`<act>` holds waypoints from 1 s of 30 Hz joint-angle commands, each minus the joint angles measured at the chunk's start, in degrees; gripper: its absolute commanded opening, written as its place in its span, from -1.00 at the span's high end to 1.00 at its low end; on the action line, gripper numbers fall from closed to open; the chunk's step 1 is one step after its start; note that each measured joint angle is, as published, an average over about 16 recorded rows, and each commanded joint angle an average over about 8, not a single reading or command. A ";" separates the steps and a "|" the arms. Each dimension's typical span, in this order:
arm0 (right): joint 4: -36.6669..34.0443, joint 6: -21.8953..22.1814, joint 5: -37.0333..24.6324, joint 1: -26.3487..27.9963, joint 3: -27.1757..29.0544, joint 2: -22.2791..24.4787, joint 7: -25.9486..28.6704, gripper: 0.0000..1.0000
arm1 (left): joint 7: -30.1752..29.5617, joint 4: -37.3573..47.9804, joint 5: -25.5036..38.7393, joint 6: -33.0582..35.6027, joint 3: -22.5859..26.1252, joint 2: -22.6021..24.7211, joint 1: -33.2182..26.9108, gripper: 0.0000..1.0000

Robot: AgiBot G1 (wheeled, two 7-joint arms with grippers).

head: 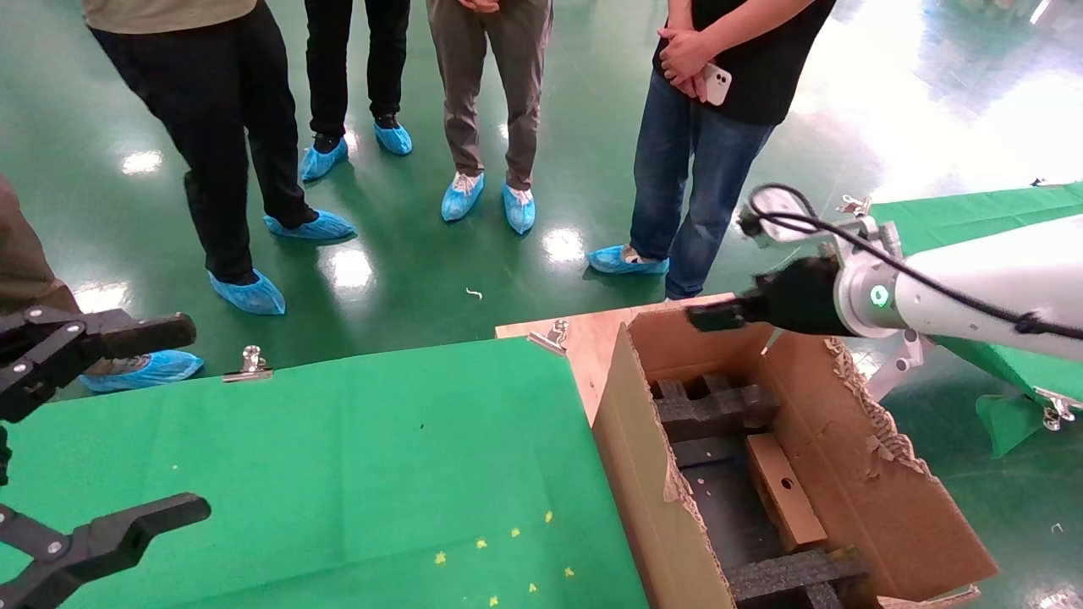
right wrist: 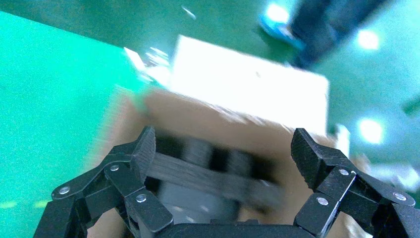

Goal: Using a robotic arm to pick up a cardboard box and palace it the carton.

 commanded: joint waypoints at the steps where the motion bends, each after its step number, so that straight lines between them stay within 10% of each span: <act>1: 2.38 0.68 2.76 1.08 0.90 0.92 -2.15 -1.00 | 0.00 0.00 0.00 0.00 0.00 0.00 0.00 -1.00; 13: 2.51 -12.18 32.83 4.37 8.17 4.90 -24.71 -1.00 | 0.00 0.01 -0.01 -0.01 0.00 -0.01 0.01 -1.00; 30: 2.13 -15.43 36.15 0.39 13.74 4.17 -29.95 -1.00 | 0.01 0.02 -0.02 -0.02 0.00 -0.01 0.01 -1.00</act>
